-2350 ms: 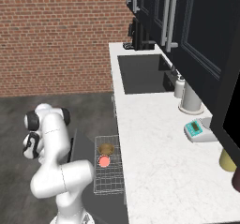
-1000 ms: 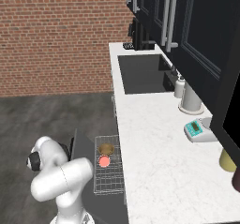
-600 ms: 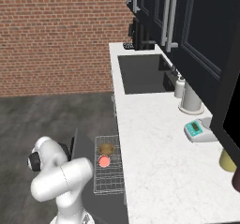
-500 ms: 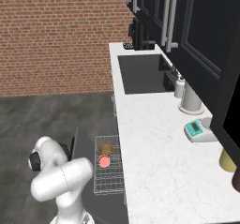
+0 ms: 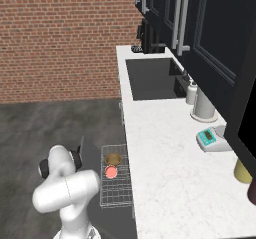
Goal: Pick up the cup and bowl from the counter, place them in the dishwasher, and close the dishwasher door.
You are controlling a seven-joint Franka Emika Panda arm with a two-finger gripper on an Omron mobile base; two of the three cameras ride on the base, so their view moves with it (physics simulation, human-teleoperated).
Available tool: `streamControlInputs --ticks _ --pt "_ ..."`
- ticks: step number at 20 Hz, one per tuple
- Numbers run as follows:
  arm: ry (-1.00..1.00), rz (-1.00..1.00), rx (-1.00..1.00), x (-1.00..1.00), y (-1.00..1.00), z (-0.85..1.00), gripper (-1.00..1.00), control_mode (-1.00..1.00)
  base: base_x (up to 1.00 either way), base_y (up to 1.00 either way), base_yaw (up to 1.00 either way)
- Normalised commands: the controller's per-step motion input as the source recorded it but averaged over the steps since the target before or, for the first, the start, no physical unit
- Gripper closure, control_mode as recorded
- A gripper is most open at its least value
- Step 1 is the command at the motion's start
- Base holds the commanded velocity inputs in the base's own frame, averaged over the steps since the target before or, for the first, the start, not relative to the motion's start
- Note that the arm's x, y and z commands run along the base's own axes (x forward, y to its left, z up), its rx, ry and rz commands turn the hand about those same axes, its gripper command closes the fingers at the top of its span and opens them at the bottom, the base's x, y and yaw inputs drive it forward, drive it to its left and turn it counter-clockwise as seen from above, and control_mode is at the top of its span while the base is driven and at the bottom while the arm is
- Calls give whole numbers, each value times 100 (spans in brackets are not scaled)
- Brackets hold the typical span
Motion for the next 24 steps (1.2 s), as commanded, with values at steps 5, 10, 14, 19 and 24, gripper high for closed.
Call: streamControlInputs --ticks 5,10,14,19,24 --pt "0 0 0 -3 -100 -3 -100 -100 0 0 0" --pt "-8 0 0 -21 -100 8 -100 -100 0 0 0" --pt "-31 0 -1 -37 -100 49 -100 -100 0 0 0" --pt "-41 0 -26 -46 -95 56 -100 -100 0 0 0" --pt "-36 0 -35 -31 -100 45 -100 -100 0 0 0"
